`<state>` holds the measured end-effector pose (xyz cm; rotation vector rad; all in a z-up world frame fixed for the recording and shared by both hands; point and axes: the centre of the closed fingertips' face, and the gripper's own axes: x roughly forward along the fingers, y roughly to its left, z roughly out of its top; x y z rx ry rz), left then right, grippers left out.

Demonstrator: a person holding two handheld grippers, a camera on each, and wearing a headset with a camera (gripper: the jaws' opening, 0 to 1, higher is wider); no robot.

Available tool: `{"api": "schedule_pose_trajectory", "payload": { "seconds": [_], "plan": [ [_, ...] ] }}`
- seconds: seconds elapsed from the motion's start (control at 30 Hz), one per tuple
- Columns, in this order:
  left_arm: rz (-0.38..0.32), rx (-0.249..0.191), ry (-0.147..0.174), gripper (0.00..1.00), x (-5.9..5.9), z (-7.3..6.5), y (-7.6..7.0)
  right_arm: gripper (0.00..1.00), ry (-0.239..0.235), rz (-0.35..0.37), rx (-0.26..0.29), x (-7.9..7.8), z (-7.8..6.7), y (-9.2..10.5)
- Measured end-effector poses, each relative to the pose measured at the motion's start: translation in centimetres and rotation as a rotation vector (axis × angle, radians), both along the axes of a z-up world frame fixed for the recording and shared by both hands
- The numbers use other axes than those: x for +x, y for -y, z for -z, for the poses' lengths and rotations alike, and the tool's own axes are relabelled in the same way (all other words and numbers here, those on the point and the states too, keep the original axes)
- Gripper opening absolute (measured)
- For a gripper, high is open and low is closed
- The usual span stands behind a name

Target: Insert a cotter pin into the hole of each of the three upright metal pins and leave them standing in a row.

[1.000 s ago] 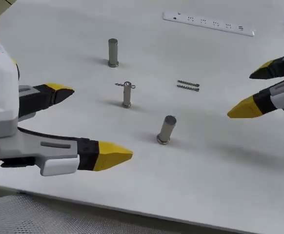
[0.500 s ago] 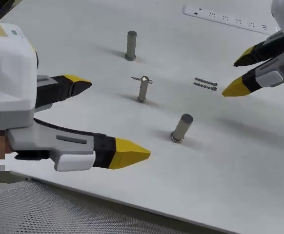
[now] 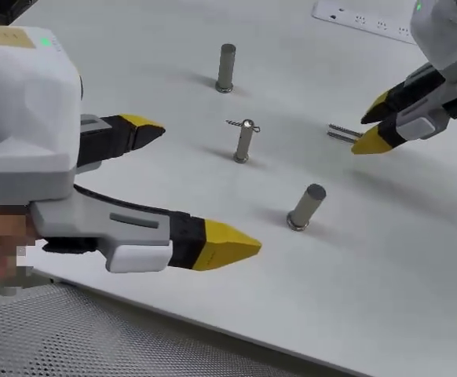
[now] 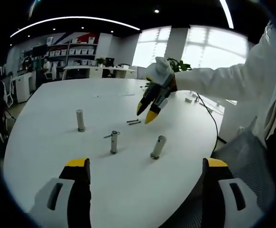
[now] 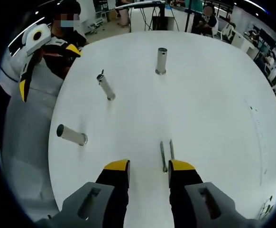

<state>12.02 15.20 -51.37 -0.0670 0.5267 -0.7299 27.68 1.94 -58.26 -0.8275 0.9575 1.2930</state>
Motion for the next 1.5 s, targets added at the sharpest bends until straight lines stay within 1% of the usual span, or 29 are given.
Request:
{"api": "schedule_pose_trajectory", "payload": {
  "seconds": [0.23, 0.37, 0.43, 0.5, 0.57, 0.7, 0.77, 0.83, 1.0, 1.03, 1.07, 1.1, 1.23, 1.27, 1.37, 1.43, 1.47, 1.5],
  "plan": [
    [0.014, 0.003, -0.015, 0.97, -0.2, 0.4, 0.4, 0.24, -0.013, -0.019, -0.037, 0.5, 1.4, 0.0],
    [0.015, -0.003, -0.017, 0.96, -0.2, 0.3, 0.6, 0.20, 0.003, -0.037, -0.055, 1.2, 2.0, 0.1],
    [0.016, -0.003, -0.018, 0.96, -0.2, 0.4, 0.6, 0.19, 0.008, -0.033, -0.065, 1.6, 2.4, 0.2],
    [0.014, -0.002, -0.022, 0.96, -0.2, 0.5, 0.6, 0.17, 0.010, -0.039, -0.073, 1.8, 2.6, 0.3],
    [0.001, -0.002, -0.034, 0.96, 0.0, 0.7, 0.5, 0.16, 0.009, -0.041, -0.078, 1.8, 2.7, 0.4],
    [0.006, 0.005, -0.048, 0.95, -0.1, 1.1, 0.7, 0.09, 0.034, -0.058, -0.090, 2.1, 2.8, 0.5],
    [0.011, 0.011, -0.051, 0.95, -0.2, 1.3, 0.7, 0.08, 0.033, -0.068, -0.104, 2.1, 3.2, 0.7],
    [0.014, 0.013, -0.052, 0.95, -0.2, 1.3, 0.7, 0.06, 0.038, -0.072, -0.100, 2.3, 3.2, 0.4],
    [0.015, 0.016, -0.061, 0.94, -0.1, 1.5, 0.7, 0.00, 0.062, -0.083, -0.117, 2.9, 3.3, 0.5],
    [0.015, 0.017, -0.061, 0.94, -0.1, 1.5, 0.7, 0.00, 0.081, -0.092, -0.126, 3.1, 3.3, 0.4],
    [0.013, 0.017, -0.050, 0.94, 0.0, 1.4, 0.6, 0.00, 0.072, -0.098, -0.133, 2.8, 3.3, 0.3],
    [0.013, 0.014, -0.044, 0.93, 0.1, 1.3, 0.7, 0.00, 0.076, -0.103, -0.146, 2.7, 3.1, 0.3],
    [0.011, 0.004, -0.035, 0.93, 0.4, 0.9, 0.7, 0.00, 0.082, -0.106, -0.163, 2.6, 3.1, 0.5],
    [0.011, 0.003, -0.034, 0.93, 0.5, 0.8, 0.8, 0.00, 0.089, -0.125, -0.163, 2.7, 3.1, 0.5],
    [0.013, 0.003, -0.034, 0.92, 0.6, 0.8, 0.8, 0.00, 0.090, -0.114, -0.155, 2.9, 3.1, 0.6],
    [0.018, 0.005, -0.042, 0.89, 0.6, 0.8, 0.9, 0.00, 0.079, -0.037, -0.136, 2.9, 3.1, 0.6],
    [0.018, 0.008, -0.041, 0.88, 0.7, 0.8, 0.9, 0.00, 0.081, -0.034, -0.133, 3.0, 3.1, 0.6],
    [0.017, 0.012, -0.033, 0.87, 0.9, 0.6, 0.9, 0.00, 0.086, -0.034, -0.128, 3.0, 3.2, 0.6]
  ]
}}
